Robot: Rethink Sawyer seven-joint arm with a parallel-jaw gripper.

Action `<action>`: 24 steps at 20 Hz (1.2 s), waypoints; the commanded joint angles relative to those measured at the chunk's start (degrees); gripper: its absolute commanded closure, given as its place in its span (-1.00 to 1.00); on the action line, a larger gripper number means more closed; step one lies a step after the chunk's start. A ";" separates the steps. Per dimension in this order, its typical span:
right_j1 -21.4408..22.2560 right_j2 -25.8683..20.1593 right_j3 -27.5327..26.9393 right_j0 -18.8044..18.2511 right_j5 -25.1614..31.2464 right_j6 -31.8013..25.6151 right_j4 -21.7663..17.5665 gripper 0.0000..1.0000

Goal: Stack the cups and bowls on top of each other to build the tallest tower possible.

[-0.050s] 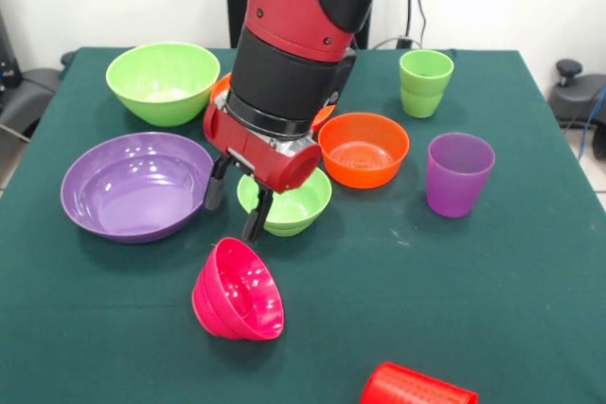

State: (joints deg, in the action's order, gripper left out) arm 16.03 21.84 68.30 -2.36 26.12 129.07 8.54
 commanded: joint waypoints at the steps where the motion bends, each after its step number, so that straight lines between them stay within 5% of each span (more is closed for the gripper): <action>1: -7.06 -3.34 -2.85 2.38 -3.03 5.12 -2.21 -1.00; 9: -11.58 1.67 -6.93 4.78 -3.78 9.56 -0.02 -1.00; 24: -9.94 -0.17 -5.62 3.18 -3.65 6.39 0.40 -1.00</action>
State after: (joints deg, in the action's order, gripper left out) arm 6.06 25.73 64.63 1.57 24.77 129.07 8.59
